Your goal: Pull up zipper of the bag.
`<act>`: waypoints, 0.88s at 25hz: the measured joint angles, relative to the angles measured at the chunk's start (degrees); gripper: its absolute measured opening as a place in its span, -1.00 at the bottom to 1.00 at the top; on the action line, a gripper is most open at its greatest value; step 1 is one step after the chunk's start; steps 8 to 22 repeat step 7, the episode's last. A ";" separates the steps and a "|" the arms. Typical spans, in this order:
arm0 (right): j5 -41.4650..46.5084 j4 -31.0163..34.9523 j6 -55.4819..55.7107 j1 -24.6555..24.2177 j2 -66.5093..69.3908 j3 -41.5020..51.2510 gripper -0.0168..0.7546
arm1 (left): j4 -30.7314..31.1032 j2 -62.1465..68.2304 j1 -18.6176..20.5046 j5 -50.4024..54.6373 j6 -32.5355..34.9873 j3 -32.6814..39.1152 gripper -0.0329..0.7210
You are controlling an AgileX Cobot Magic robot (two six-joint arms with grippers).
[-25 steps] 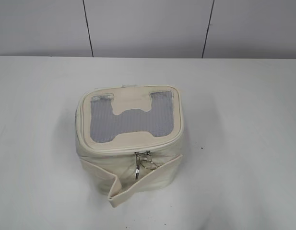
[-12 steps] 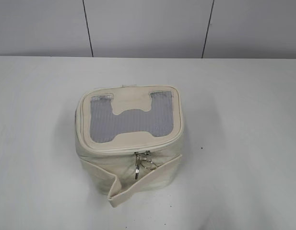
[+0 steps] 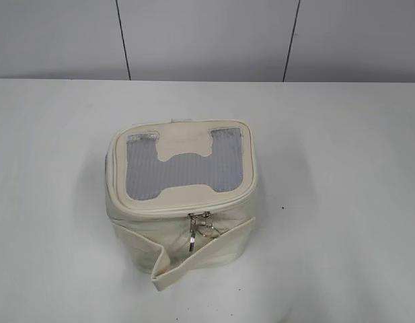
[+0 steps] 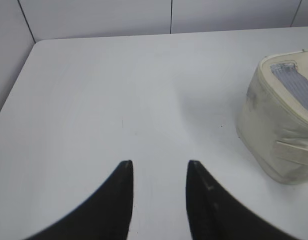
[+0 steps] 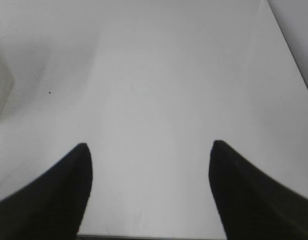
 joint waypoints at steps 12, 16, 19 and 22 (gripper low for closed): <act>-0.04 0.00 0.00 0.00 0.00 0.00 0.52 | 0.00 0.00 0.00 0.00 0.00 0.00 -0.18; -0.04 0.00 0.00 0.00 0.00 0.00 0.52 | 0.00 0.00 0.00 0.00 0.00 0.00 -0.18; -0.04 0.00 0.00 0.00 0.00 0.00 0.52 | 0.00 0.00 0.00 0.00 0.00 0.00 -0.18; -0.04 0.00 0.00 0.00 0.00 0.00 0.52 | 0.00 0.00 0.00 0.00 0.00 0.00 -0.18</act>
